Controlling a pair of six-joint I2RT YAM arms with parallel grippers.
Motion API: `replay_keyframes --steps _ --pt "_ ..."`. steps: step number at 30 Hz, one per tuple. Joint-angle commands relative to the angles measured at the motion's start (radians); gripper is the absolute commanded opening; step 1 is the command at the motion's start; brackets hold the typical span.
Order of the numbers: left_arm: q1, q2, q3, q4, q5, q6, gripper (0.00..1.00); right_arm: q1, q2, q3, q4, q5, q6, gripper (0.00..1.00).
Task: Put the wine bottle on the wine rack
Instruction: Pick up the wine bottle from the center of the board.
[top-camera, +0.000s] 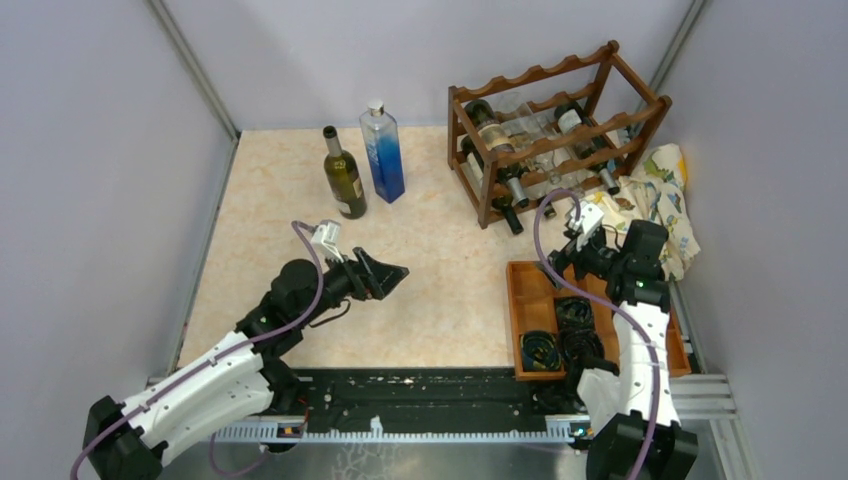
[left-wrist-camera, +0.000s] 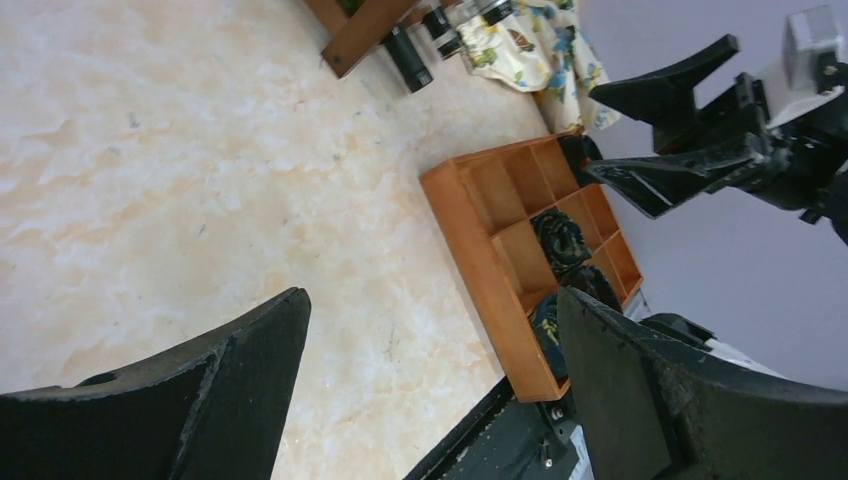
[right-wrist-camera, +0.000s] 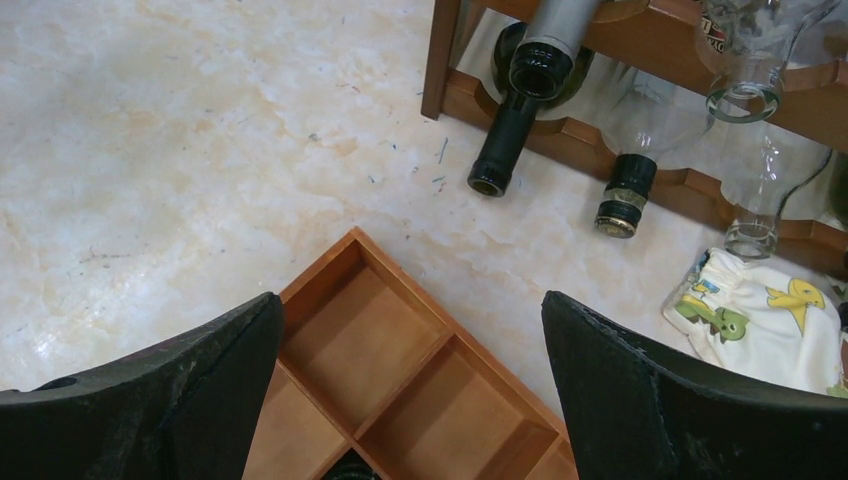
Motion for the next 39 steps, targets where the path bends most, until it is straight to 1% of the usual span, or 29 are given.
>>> replay_keyframes --steps 1,6,10,14,19,22,27,30,31,35,39 --pt "0.003 0.014 0.017 -0.067 -0.078 -0.044 0.99 0.003 -0.011 -0.004 0.027 0.007 -0.045 0.98" --pt "0.003 0.038 0.051 -0.112 -0.178 -0.008 0.99 0.002 0.013 -0.006 0.024 0.013 -0.059 0.98" --pt "0.003 0.069 0.128 -0.188 -0.255 0.069 0.99 0.001 0.032 -0.005 0.020 0.008 -0.065 0.98" --pt "0.003 0.085 0.150 -0.222 -0.359 0.144 0.99 0.003 0.044 -0.007 0.009 0.007 -0.084 0.98" --pt "0.003 0.091 0.131 -0.161 -0.404 0.229 0.99 0.001 0.064 -0.004 0.003 0.010 -0.091 0.98" --pt "0.003 0.103 0.130 -0.153 -0.428 0.250 0.99 0.002 0.076 -0.004 0.001 0.003 -0.093 0.98" --pt "0.003 0.106 0.131 -0.119 -0.428 0.321 0.99 0.003 0.085 -0.010 0.005 0.001 -0.094 0.98" --pt "0.003 0.108 0.144 -0.126 -0.433 0.379 0.99 0.002 0.087 -0.016 0.012 0.010 -0.094 0.98" --pt "0.003 0.112 0.175 -0.141 -0.444 0.487 0.99 0.002 0.087 -0.020 0.020 0.016 -0.093 0.98" --pt "0.013 0.128 0.244 -0.199 -0.484 0.692 0.99 0.002 0.086 -0.022 0.023 0.022 -0.095 0.98" --pt "0.048 0.146 0.255 -0.169 -0.462 0.918 0.99 0.002 0.072 -0.027 0.030 0.031 -0.097 0.98"
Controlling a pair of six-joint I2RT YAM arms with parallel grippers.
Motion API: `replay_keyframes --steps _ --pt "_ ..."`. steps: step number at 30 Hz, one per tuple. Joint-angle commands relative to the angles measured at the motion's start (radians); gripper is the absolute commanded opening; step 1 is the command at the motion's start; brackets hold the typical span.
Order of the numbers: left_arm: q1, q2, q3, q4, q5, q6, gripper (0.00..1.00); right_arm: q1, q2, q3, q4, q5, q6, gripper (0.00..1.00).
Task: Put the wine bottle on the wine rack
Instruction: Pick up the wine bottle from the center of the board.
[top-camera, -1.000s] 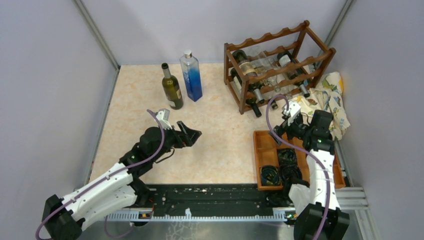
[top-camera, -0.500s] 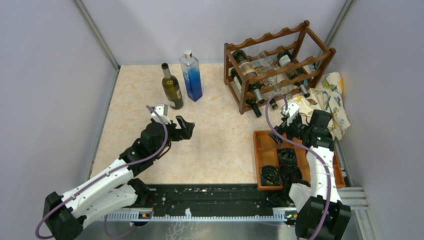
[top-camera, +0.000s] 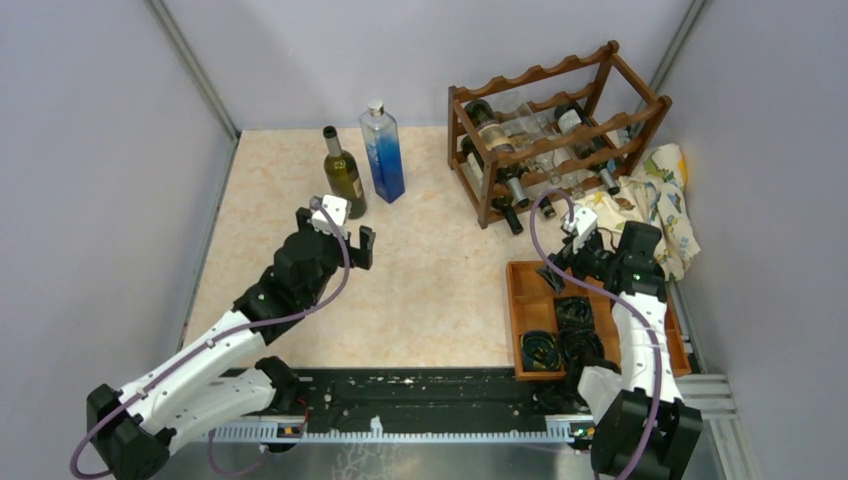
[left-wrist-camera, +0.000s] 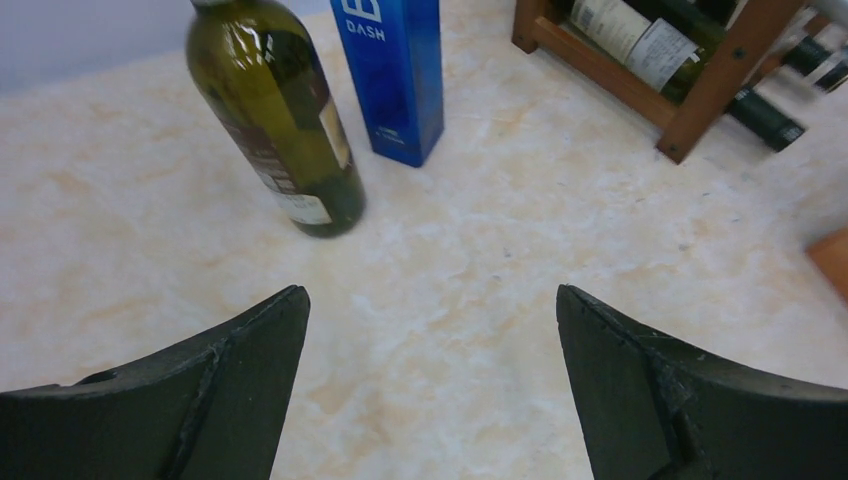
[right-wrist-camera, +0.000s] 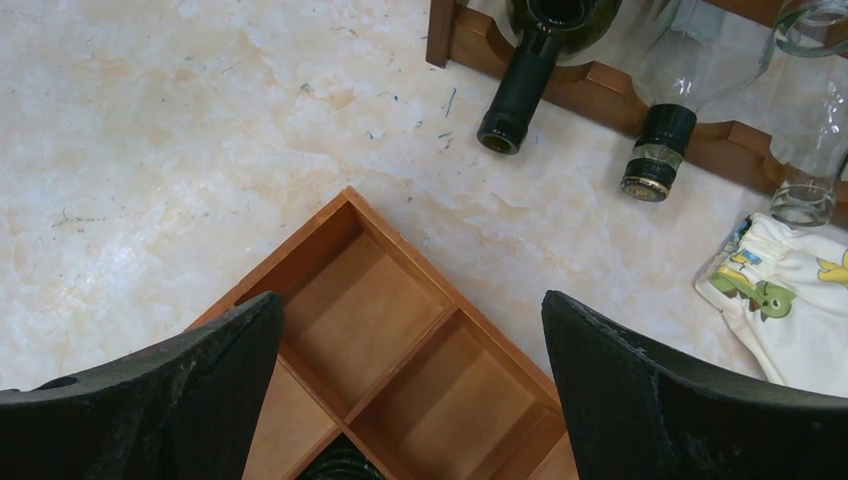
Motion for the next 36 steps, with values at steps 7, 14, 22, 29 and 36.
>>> replay_keyframes --steps 7,14,22,29,36 --pt "0.228 0.097 0.069 0.143 0.149 0.439 0.99 0.001 -0.026 -0.005 0.039 -0.005 -0.020 0.98" --pt "0.439 0.232 0.289 0.073 0.557 0.080 0.98 0.002 -0.035 -0.004 0.034 -0.014 -0.027 0.98" --pt "0.610 0.327 0.470 0.000 0.792 -0.175 0.98 0.004 -0.035 -0.005 0.031 -0.023 -0.031 0.98" --pt "0.660 0.506 0.629 -0.090 0.814 -0.197 0.96 0.004 -0.035 -0.008 0.031 -0.023 -0.033 0.98" --pt "0.660 0.613 0.635 -0.016 0.764 -0.117 0.91 0.004 -0.029 -0.010 0.034 -0.024 -0.032 0.98"
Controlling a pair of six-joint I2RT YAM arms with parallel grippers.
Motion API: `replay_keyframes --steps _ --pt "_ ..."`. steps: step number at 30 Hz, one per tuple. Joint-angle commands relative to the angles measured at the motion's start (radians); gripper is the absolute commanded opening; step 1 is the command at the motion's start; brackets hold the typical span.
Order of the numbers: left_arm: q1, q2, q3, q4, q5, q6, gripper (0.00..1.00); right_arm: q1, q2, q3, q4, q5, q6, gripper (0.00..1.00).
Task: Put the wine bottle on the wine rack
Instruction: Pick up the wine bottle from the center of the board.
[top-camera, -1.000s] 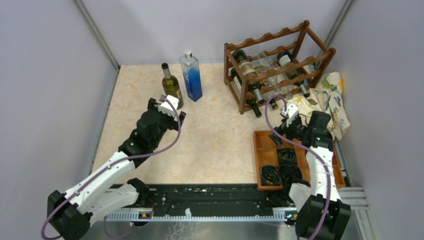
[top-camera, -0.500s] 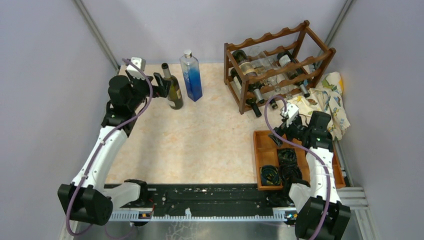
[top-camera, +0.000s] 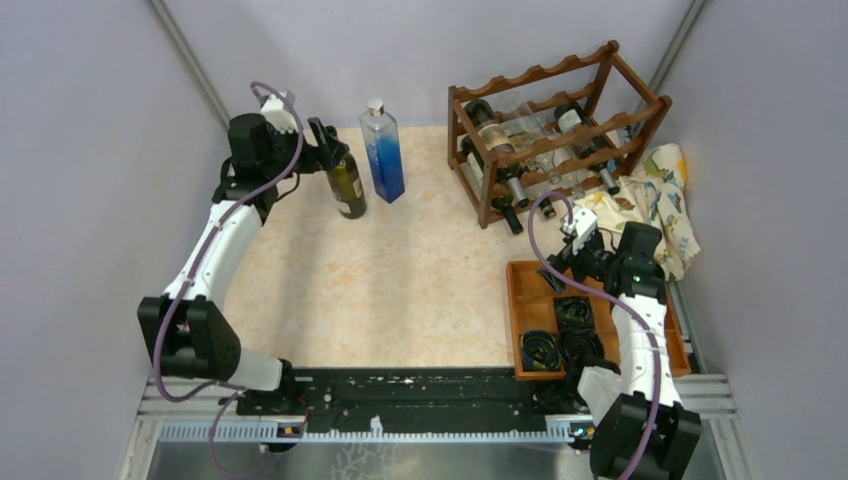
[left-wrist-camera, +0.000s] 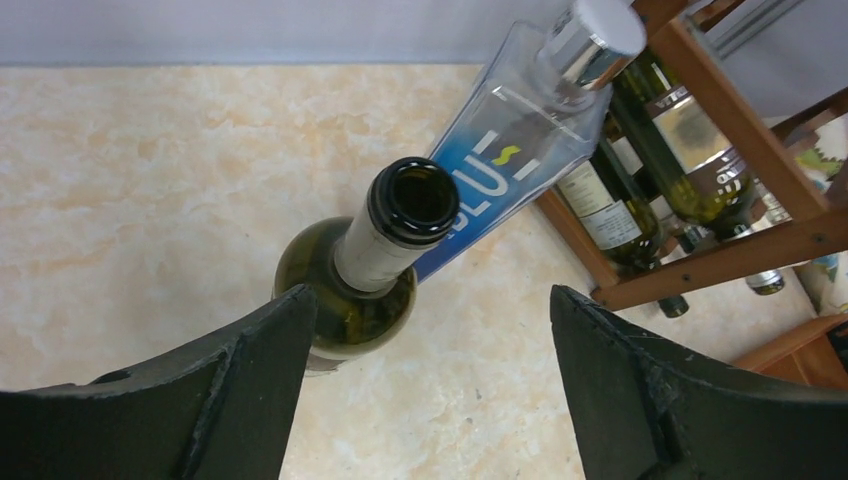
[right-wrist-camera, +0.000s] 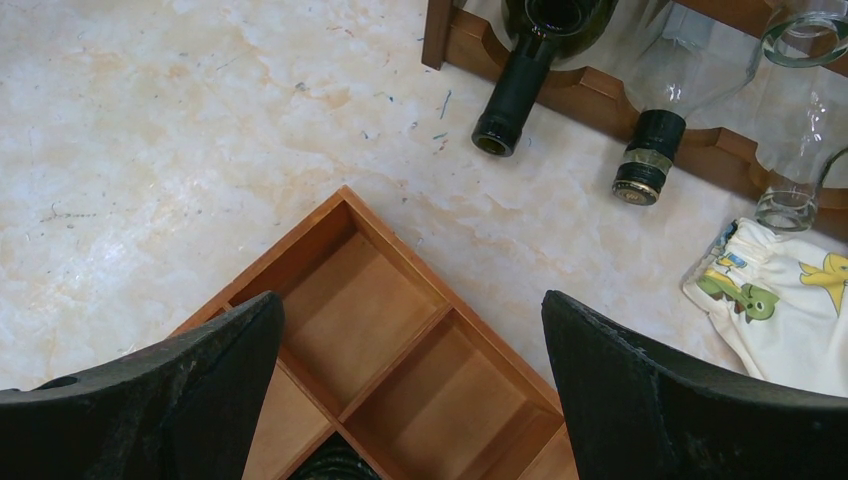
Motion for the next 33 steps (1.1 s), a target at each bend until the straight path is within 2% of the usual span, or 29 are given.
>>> replay_keyframes --steps 1,8,12,16,18,21,22,27,33 --pt "0.004 0.042 0.009 0.067 0.002 0.042 0.89 0.002 -0.012 -0.001 0.036 -0.031 -0.016 0.98" --pt "0.003 0.116 -0.001 0.185 0.009 0.111 0.80 0.002 -0.009 -0.004 0.039 -0.029 -0.014 0.98" --pt "0.003 0.154 0.010 0.222 0.070 0.136 0.65 0.002 -0.006 -0.004 0.039 -0.030 -0.013 0.98" --pt "-0.003 0.162 0.003 0.248 0.079 0.183 0.57 0.003 -0.006 -0.005 0.040 -0.027 -0.013 0.98" --pt "-0.003 0.161 -0.005 0.258 0.092 0.221 0.43 0.002 -0.006 -0.005 0.040 -0.027 -0.013 0.98" --pt "-0.003 0.135 -0.027 0.258 0.095 0.285 0.09 0.002 -0.006 -0.005 0.040 -0.028 -0.011 0.98" --pt "-0.003 0.114 -0.043 0.259 0.089 0.296 0.02 0.002 -0.007 -0.005 0.040 -0.028 -0.011 0.98" --pt "-0.003 -0.047 -0.106 0.233 0.100 0.288 0.00 0.003 -0.010 0.002 0.028 -0.053 -0.012 0.98" --pt "-0.003 -0.190 -0.158 0.113 0.232 0.041 0.00 0.016 -0.005 0.021 -0.024 -0.163 -0.028 0.98"
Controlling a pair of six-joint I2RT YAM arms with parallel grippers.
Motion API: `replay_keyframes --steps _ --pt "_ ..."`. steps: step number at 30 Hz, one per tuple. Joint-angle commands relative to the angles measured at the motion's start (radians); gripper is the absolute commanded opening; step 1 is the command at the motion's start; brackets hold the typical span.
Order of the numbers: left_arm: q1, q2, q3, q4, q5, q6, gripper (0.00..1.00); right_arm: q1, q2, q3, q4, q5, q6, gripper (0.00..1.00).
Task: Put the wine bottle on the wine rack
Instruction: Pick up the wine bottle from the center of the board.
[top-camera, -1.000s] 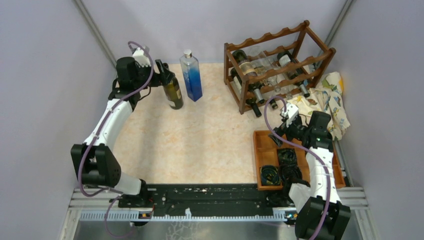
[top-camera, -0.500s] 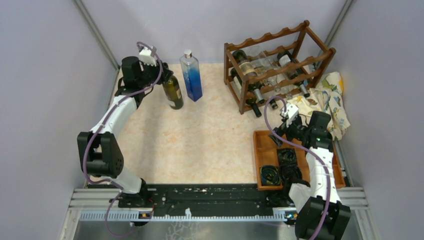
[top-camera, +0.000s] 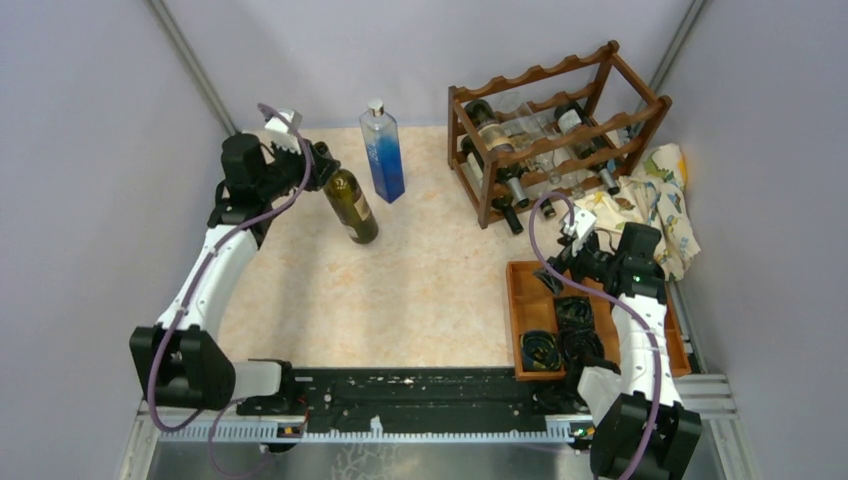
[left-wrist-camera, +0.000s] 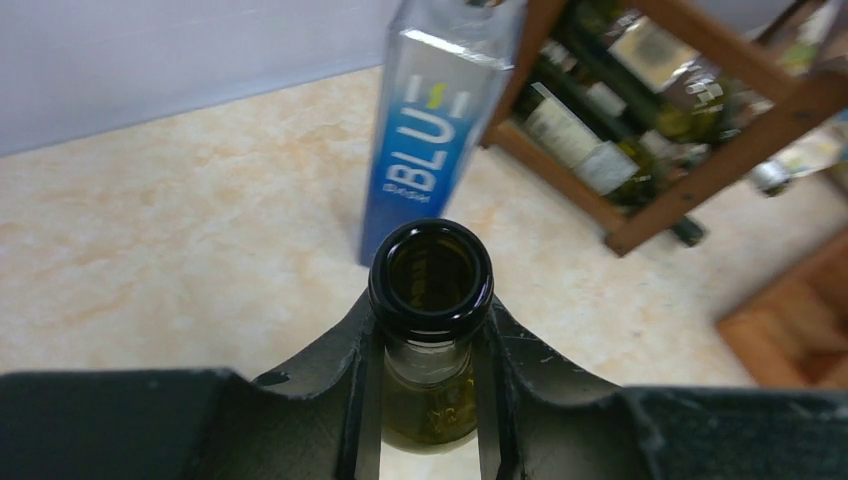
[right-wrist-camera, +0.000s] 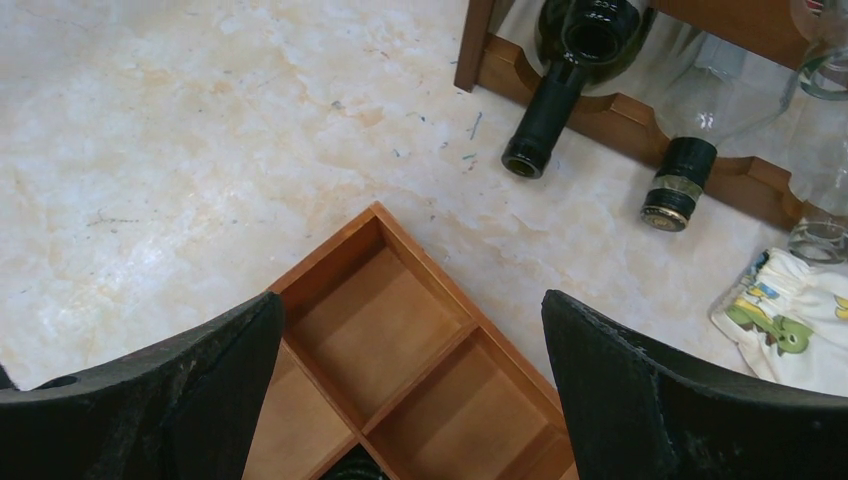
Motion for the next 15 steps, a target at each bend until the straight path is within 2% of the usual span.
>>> replay_keyframes --steps 1,5,8,12,15 --pt "-0.003 -0.130 -0.041 0.007 0.160 -0.228 0.00 0.020 -0.006 0.026 -0.033 -0.134 -0.032 0.98" --pt "-0.003 -0.198 -0.198 0.087 0.289 -0.458 0.00 0.060 0.005 0.048 -0.079 -0.231 -0.039 0.98" --pt "-0.003 -0.261 -0.363 0.278 0.347 -0.709 0.00 0.108 0.021 0.072 -0.099 -0.282 -0.012 0.98" --pt "-0.048 -0.365 -0.548 0.439 0.265 -0.902 0.00 0.183 0.052 0.131 -0.146 -0.299 0.034 0.98" --pt "-0.135 -0.455 -0.653 0.520 0.130 -0.961 0.00 0.263 0.093 0.206 -0.240 -0.219 0.020 0.98"
